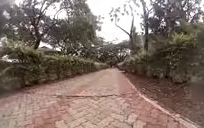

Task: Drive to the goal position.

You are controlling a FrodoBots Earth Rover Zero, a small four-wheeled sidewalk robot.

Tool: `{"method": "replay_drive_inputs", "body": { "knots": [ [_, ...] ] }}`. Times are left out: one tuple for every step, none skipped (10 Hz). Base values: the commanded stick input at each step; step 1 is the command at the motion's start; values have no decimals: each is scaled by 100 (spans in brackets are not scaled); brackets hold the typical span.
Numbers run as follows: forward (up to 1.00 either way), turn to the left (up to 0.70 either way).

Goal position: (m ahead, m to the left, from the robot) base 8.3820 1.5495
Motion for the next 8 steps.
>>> {"method": "replay_drive_inputs", "body": {
  "knots": [
    [70, -4],
    [70, 0],
    [70, 0],
    [70, -35],
    [70, -35],
    [70, 0],
    [70, 0],
    [70, 0]
  ]
}}
